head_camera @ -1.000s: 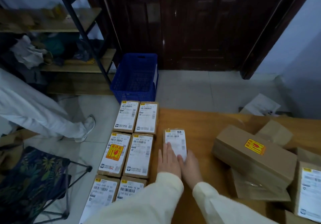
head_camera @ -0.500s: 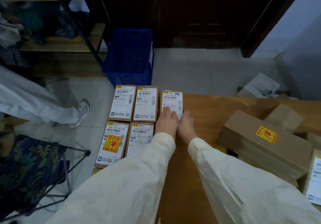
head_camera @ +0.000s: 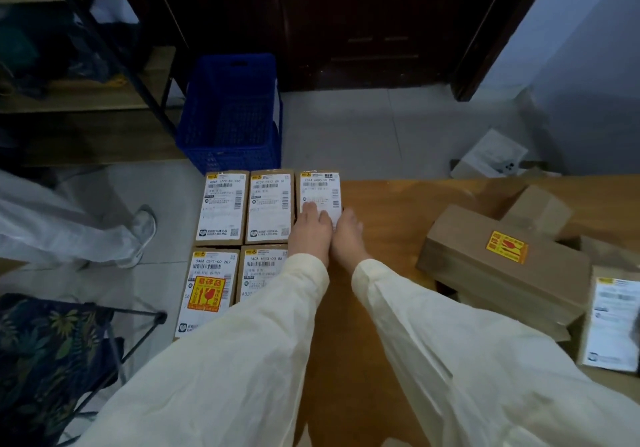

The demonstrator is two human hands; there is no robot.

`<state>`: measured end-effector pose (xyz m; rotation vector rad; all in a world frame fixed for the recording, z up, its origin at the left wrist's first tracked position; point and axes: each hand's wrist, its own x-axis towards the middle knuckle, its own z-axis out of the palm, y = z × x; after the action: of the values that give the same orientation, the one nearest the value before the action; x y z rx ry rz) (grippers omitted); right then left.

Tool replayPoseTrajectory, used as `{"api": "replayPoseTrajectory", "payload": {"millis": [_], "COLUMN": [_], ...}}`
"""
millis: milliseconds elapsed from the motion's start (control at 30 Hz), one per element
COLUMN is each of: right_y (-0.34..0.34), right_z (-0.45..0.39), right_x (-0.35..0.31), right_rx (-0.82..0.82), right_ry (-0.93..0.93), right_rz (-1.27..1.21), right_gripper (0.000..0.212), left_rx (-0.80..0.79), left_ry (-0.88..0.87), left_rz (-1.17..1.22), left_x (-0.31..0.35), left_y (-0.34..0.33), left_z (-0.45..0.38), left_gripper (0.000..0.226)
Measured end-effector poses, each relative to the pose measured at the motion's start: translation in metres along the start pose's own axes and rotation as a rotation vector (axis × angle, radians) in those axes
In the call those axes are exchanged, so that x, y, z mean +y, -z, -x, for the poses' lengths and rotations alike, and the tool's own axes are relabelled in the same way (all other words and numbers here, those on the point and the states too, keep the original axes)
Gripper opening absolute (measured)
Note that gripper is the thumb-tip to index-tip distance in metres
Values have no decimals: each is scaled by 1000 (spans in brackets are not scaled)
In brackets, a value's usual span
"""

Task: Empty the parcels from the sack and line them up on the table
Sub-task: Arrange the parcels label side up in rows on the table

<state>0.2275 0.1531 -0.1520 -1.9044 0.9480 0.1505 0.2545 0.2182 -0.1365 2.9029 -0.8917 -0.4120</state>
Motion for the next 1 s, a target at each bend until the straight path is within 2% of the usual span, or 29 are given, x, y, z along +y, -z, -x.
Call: {"api": "replayPoseTrajectory", "payload": {"millis": [267,333,433,533,667,767,833,900,1000], "right_y": [5,10,28,53,100,152,192,228,260], "right_z": [34,58,109,163,208,215,208,196,179], "right_x": [18,31,63,109,169,197,208,216,227], "right_rx": [106,108,73,200,422,719,835,858,743], "right_ry": [40,57,46,0,-195,-214,-195,-236,-348], "right_rz": [56,-23,-191,-262,-314,-324,-230,-82,-6], "right_gripper": [35,33,33,27,25,28,28,31,33], "left_rx": [-15,2,62,109,3,-102,-159,-201,-303], "left_ry": [21,44,43,-31,-220,-329,-394,-479,-495], "left_rz": [-57,-36,37,141,206,258,303,396,515], "left_x": [13,13,21,51,113,160,191,224,274], "left_y": [3,2,1,-2,-26,-43,-46,-42,-34], "left_z": [-1,5,24,61,123,157,172,180,177], "left_gripper": [35,40,61,60,55,50,46,43,46]}}
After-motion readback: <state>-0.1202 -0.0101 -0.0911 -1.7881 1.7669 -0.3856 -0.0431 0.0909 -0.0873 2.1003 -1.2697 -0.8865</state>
